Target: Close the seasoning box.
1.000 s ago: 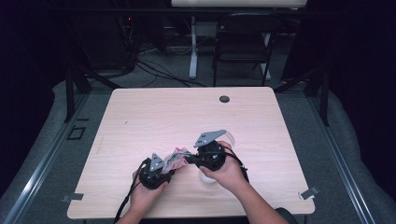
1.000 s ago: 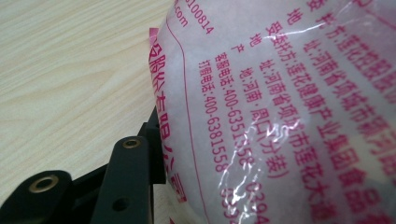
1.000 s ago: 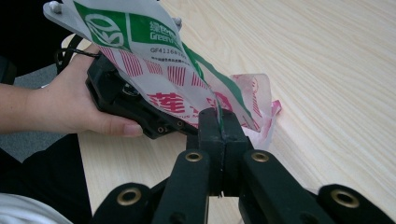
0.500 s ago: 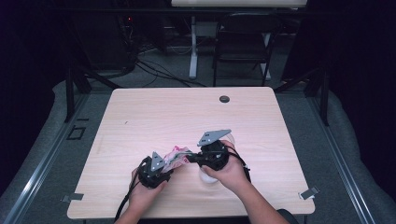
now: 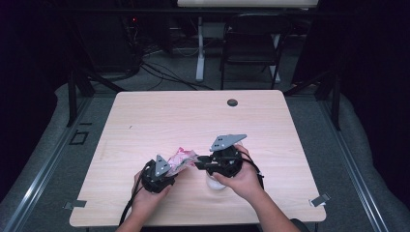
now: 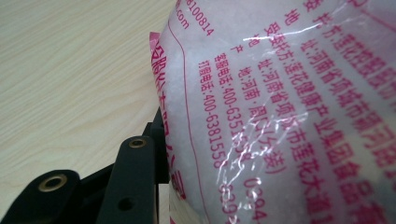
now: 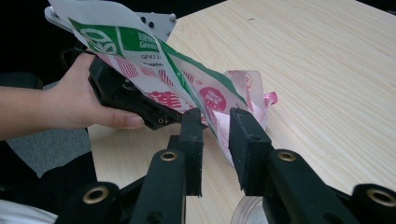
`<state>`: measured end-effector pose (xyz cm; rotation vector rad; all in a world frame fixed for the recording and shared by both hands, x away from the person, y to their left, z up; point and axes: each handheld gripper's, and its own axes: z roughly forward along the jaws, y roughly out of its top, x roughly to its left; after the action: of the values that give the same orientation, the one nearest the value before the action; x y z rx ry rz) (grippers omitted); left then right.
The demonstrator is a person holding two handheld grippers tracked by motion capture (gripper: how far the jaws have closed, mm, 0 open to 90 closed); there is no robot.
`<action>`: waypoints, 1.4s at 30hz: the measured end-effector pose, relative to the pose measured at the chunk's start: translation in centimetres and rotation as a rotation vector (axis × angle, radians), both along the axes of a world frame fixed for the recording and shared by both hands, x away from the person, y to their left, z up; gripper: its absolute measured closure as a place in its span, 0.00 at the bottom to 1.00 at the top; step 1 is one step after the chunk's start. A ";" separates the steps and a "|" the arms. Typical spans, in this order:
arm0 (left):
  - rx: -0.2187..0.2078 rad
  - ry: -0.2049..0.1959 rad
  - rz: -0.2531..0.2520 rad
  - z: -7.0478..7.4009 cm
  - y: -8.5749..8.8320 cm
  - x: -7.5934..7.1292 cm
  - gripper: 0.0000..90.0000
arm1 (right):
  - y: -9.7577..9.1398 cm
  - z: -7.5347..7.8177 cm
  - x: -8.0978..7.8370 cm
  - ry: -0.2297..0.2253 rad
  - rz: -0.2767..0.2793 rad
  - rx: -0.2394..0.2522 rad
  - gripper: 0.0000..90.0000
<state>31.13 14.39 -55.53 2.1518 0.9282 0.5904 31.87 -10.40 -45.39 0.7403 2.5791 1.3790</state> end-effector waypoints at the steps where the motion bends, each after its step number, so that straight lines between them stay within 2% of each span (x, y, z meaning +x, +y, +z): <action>1: 0.000 0.001 0.000 0.1 0.1 0.0 0.67 | 0.0 0.0 0.0 -0.001 0.001 0.002 0.82; 7: 0.008 -0.021 0.010 0.5 0.3 0.0 0.67 | -0.2 0.3 -0.3 -0.023 0.022 0.001 0.78; 19: 0.005 -0.035 0.026 1.1 0.7 0.3 0.67 | -1.6 1.1 -0.4 -0.059 -0.006 0.003 0.74; 30: 0.059 -0.082 0.008 1.6 0.0 0.2 0.67 | -2.1 1.1 -0.7 -0.082 -0.015 0.004 0.70; 35: 0.067 -0.087 0.003 1.7 -0.1 0.3 0.67 | -2.3 1.0 -0.8 -0.084 -0.014 -0.006 0.69; 42: 0.097 -0.099 -0.009 1.8 -0.5 0.5 0.67 | -2.8 1.1 -0.8 -0.089 -0.035 0.017 0.65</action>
<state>31.60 13.87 -53.77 2.1894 0.8521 0.7439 31.04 -13.25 -44.31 0.7063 2.4785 1.3919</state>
